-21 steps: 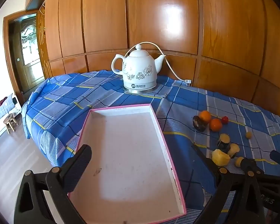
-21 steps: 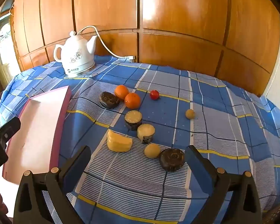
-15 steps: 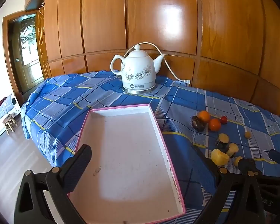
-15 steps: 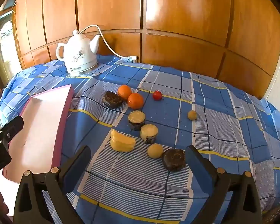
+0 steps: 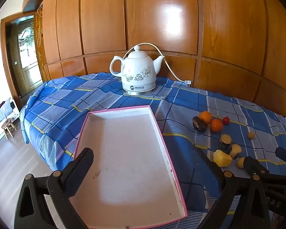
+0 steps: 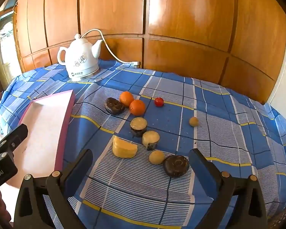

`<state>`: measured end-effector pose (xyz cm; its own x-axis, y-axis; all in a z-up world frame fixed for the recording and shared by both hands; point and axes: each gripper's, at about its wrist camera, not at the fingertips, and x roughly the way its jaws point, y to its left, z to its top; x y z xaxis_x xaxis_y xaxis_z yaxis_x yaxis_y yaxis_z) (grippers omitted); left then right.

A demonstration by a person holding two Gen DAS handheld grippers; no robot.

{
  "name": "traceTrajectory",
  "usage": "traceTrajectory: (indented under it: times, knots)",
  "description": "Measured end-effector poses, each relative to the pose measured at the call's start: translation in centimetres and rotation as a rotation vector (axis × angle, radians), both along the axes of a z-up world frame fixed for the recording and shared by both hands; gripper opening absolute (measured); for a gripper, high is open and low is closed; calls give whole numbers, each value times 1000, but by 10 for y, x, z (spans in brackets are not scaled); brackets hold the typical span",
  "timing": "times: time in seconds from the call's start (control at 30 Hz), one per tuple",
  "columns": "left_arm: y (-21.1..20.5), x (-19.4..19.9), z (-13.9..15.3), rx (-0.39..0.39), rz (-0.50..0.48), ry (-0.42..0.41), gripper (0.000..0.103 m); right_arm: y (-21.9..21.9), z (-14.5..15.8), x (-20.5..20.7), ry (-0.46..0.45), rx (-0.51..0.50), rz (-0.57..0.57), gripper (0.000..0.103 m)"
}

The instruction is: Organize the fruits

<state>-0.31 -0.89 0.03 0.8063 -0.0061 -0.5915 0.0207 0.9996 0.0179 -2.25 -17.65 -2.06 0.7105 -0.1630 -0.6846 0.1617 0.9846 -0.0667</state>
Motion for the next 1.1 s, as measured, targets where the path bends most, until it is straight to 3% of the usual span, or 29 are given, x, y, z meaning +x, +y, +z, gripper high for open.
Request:
traceTrajectory:
  times: [0.63, 1.1]
  knots:
    - [1, -2, 1, -11, 1, -4, 103, 4, 8, -3, -18, -40, -10, 102]
    - [2, -4, 0, -11, 0, -2, 103, 6, 19, -8, -73, -139, -36, 102]
